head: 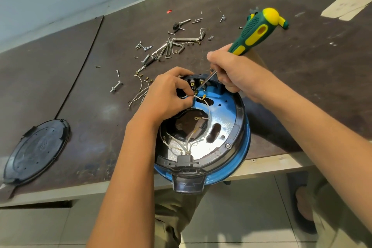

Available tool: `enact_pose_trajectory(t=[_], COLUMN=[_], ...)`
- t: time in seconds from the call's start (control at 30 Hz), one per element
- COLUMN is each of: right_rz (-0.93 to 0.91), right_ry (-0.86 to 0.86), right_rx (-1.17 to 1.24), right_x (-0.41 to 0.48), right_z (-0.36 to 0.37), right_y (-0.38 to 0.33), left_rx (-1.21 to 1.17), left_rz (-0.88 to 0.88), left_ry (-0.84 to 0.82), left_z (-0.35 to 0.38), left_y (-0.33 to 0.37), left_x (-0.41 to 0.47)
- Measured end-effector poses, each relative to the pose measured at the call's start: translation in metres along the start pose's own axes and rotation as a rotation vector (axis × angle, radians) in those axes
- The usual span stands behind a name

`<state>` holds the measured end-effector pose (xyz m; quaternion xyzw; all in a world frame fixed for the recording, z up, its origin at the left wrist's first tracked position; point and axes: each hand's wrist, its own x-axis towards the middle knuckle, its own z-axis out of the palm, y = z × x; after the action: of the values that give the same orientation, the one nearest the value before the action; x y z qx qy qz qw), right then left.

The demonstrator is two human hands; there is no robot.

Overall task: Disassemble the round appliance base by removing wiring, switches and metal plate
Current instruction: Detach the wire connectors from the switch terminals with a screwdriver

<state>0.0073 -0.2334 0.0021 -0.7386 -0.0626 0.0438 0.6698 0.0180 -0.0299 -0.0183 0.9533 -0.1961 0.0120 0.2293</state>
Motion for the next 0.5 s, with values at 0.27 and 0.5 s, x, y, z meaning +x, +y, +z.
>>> enact_pose_trajectory(t=[0.27, 0.5], right_rz=[-0.047, -0.043], right_ry=[-0.038, -0.036], right_rx=[-0.062, -0.146], right_x=[0.001, -0.004], right_z=[0.002, 0.003], right_y=[0.001, -0.002], left_rx=[0.041, 0.047], left_rz=[-0.043, -0.06], left_ry=[-0.062, -0.028], left_z=[-0.004, -0.007], left_y=[0.005, 0.012], left_x=[0.002, -0.003])
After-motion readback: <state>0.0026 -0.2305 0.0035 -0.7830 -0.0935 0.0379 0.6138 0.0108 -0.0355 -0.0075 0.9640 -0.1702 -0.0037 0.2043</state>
